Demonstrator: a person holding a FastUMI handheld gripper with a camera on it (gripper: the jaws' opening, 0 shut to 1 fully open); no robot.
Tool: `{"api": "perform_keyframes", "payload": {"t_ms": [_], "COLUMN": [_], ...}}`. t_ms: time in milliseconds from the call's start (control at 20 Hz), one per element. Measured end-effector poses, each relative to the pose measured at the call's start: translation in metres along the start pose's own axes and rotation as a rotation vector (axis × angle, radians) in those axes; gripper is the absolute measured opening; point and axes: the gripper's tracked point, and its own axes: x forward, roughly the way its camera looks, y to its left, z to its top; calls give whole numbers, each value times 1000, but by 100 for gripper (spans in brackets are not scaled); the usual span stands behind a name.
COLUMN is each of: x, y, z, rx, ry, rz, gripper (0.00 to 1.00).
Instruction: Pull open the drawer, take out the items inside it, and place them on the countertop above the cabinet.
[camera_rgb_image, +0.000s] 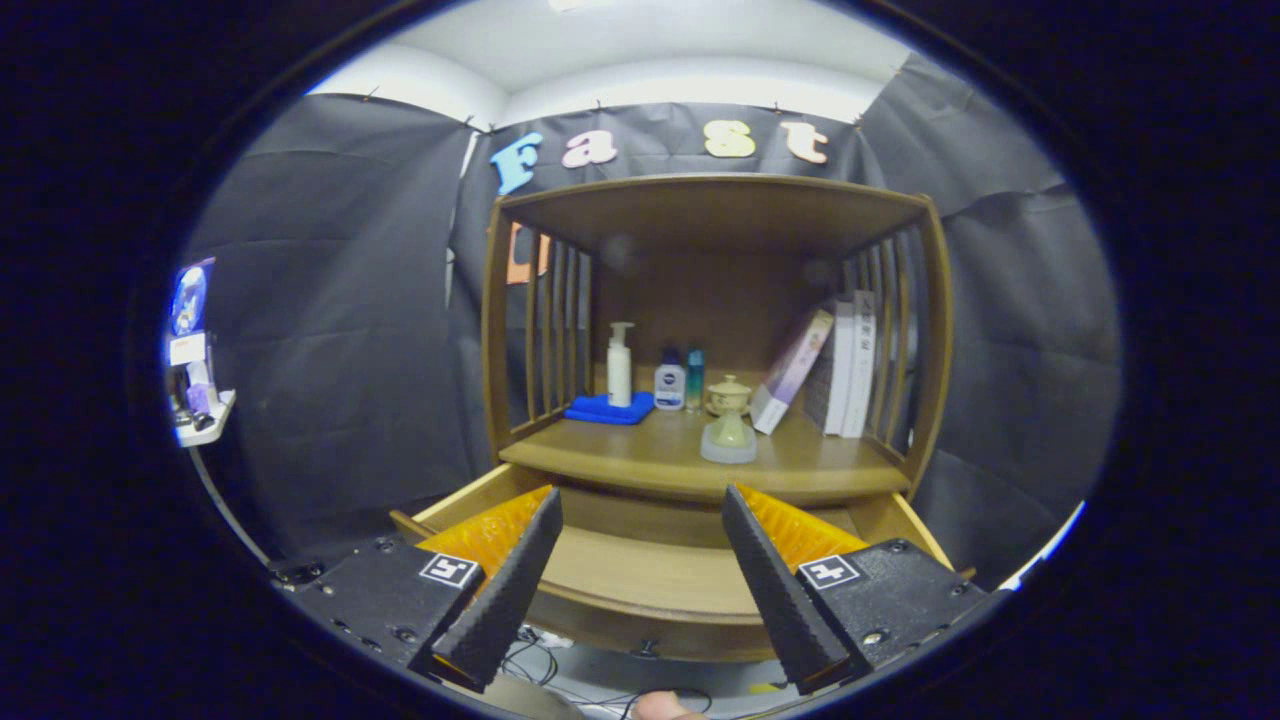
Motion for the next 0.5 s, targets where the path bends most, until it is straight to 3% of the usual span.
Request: {"api": "perform_keyframes", "payload": {"t_ms": [200,500], "x": [-8,-13], "y": [-6,0], "z": [-29,-84], "rx": [-31,-80], "ry": [-14,56], "rz": [-66,-78], "gripper": [100,100]}}
